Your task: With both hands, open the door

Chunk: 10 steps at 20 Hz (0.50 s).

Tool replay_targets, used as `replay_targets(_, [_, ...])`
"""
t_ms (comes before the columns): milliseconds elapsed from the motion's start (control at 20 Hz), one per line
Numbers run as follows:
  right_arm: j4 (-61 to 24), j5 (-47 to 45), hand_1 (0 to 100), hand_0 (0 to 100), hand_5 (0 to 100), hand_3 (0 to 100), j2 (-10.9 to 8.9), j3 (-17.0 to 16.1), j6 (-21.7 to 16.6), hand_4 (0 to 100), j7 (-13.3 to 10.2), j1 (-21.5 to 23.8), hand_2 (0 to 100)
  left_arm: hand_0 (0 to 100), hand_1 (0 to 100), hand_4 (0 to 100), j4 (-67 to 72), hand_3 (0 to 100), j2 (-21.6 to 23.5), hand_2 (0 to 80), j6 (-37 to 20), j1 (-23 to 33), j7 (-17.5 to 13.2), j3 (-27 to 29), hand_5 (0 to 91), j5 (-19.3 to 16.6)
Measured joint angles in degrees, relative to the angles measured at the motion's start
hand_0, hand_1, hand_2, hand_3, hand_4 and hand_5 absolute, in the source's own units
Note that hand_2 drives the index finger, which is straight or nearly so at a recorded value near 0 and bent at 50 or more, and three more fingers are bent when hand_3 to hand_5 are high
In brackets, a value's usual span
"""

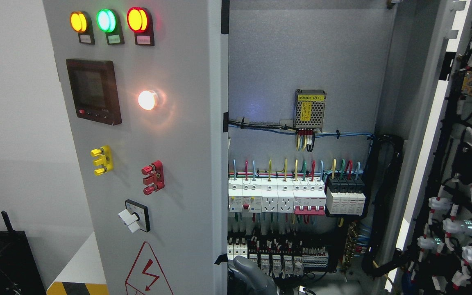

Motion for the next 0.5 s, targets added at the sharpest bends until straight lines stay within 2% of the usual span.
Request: replay_targets(501, [0.07, 0.05, 0, 5, 0, 0, 0.0, 0.94, 1.26, 0, 0.15, -1.44, 0, 12, 39, 0, 0.0, 0, 0.0, 0.0, 0.19, 0.0, 0.0, 0.0, 0.0, 0.0])
